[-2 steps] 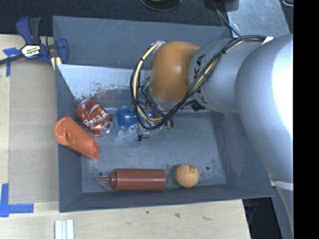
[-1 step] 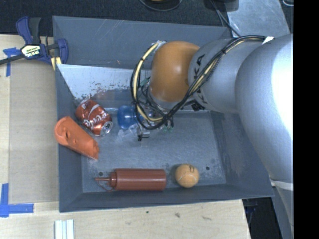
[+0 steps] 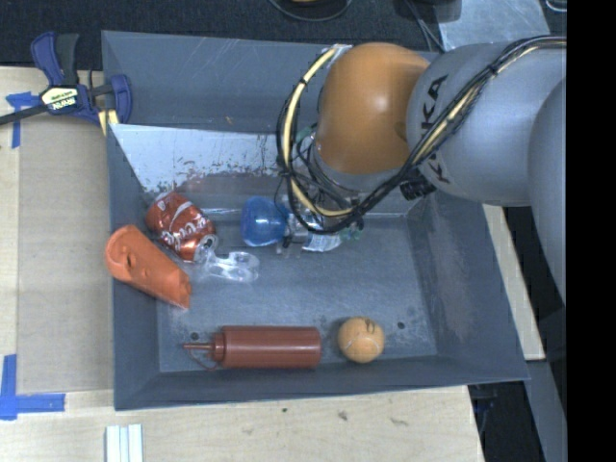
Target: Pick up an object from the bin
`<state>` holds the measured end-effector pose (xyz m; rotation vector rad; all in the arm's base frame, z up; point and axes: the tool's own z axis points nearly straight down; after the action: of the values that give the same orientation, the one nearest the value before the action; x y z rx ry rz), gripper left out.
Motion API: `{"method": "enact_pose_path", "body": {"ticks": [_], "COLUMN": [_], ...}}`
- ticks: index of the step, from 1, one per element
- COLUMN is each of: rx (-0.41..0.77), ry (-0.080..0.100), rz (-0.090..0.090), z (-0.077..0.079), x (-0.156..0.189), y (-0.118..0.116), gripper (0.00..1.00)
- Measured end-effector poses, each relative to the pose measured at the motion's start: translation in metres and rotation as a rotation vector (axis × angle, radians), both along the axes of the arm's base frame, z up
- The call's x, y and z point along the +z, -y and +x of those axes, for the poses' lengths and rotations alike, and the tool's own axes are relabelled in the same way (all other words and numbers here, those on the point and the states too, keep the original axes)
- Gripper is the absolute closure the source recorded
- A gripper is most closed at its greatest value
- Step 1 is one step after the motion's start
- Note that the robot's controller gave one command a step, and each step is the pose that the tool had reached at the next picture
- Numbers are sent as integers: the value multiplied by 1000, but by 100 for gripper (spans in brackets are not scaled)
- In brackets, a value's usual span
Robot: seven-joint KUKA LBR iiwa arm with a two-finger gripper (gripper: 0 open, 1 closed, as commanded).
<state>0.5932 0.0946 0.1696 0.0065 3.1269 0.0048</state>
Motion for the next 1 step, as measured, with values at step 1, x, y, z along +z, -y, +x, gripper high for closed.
{"method": "enact_pose_path", "body": {"ticks": [1], "rx": [0], "ry": [0], "rz": [0], "z": [0], "x": [0], "y": [0], "gripper": [100]}}
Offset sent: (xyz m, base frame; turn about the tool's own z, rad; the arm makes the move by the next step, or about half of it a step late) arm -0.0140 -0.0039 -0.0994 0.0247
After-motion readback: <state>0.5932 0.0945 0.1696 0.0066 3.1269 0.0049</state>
